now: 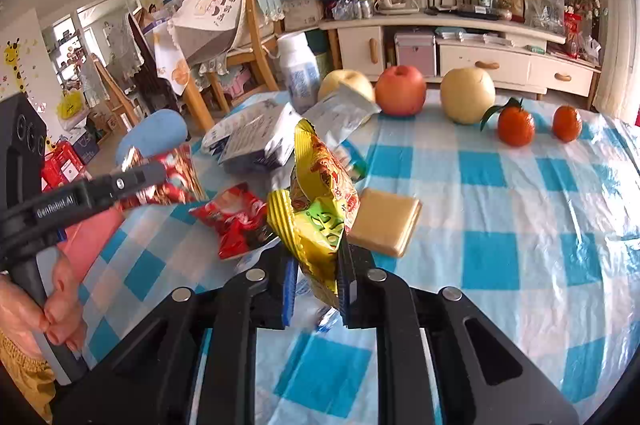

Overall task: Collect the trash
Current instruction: 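Carry both snack wrappers to the pink bucket and open both tools over it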

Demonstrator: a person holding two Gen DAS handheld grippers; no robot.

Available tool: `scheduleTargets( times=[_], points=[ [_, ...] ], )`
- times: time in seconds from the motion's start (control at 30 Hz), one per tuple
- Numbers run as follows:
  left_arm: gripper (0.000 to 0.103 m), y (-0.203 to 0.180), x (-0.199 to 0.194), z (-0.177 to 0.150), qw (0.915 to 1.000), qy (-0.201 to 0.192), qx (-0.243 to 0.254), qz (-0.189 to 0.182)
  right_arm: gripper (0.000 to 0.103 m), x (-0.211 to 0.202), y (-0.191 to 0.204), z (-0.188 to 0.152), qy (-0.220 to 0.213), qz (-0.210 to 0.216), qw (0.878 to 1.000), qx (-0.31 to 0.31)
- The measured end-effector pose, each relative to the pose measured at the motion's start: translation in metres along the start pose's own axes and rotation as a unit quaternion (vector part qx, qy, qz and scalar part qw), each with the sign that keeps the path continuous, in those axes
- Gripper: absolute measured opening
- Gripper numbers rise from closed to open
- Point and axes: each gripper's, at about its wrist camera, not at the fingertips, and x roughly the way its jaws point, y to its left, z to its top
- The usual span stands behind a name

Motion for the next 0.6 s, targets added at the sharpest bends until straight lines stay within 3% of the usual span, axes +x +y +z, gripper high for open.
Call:
scheduleTargets(
  times=[0.6],
  points=[
    [0.03,0.047,-0.067,0.014,0.9957,-0.061,-0.006,0.069,0.018,0.003,0.094,-0.005,0.016,0.073,0.997,-0.03]
  ],
)
